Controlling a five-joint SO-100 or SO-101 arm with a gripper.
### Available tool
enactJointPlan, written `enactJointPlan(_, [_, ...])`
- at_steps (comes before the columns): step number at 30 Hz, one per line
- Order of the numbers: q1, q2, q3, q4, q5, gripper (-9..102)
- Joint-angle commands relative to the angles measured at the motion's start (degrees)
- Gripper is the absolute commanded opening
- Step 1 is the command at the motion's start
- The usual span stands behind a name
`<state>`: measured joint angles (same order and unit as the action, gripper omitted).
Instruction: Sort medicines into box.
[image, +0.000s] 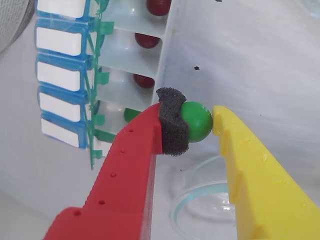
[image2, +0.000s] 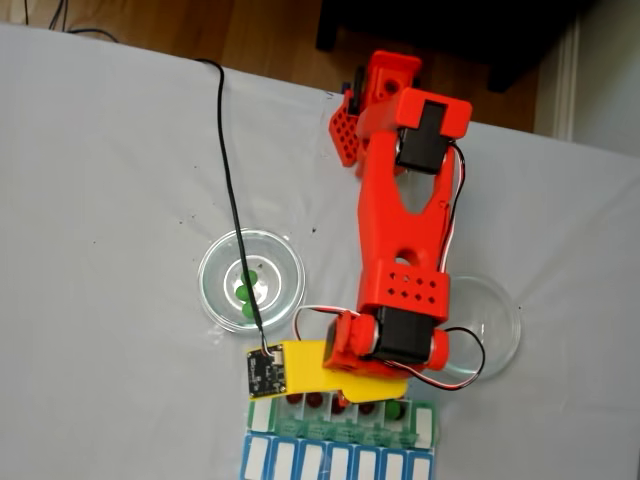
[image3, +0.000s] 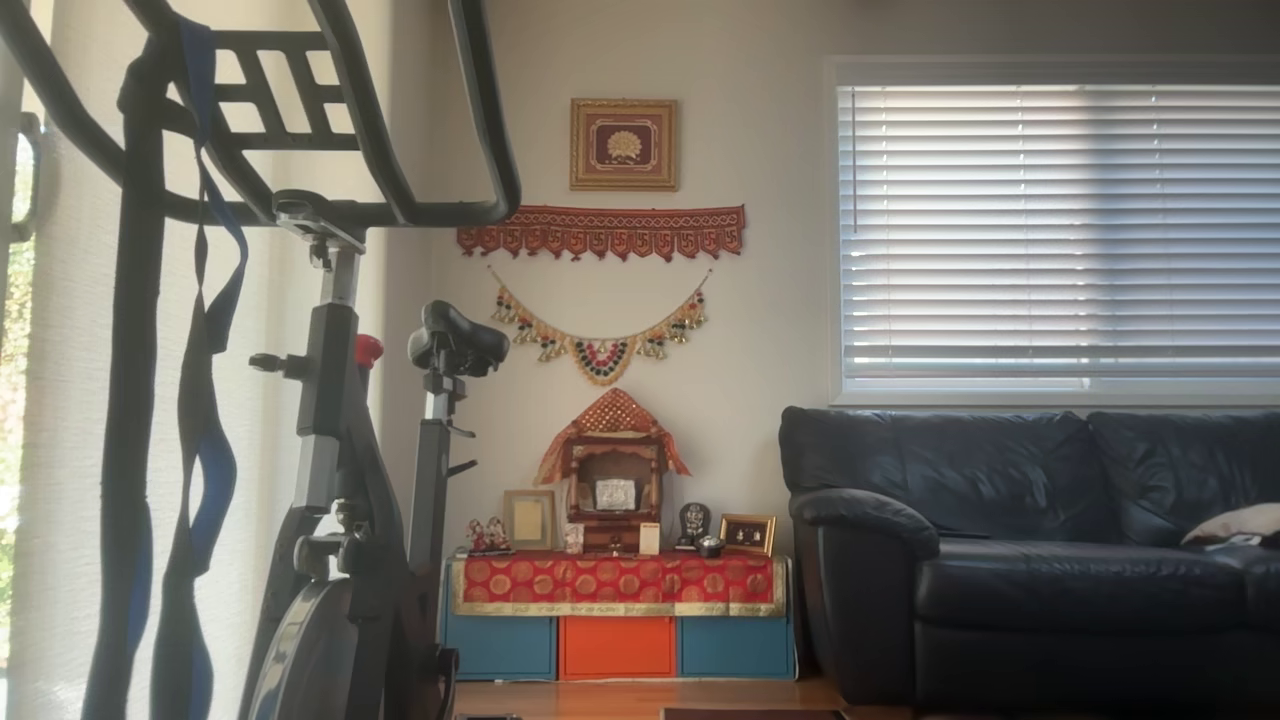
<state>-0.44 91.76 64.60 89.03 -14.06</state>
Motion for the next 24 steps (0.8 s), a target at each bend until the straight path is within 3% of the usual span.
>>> enactJointPlan(1, [-1.85,-0.09,-3.25,-0.18,0.26,1])
enactJointPlan(24, [-6.33,-5.80,-3.52,-4.92,3.43,1])
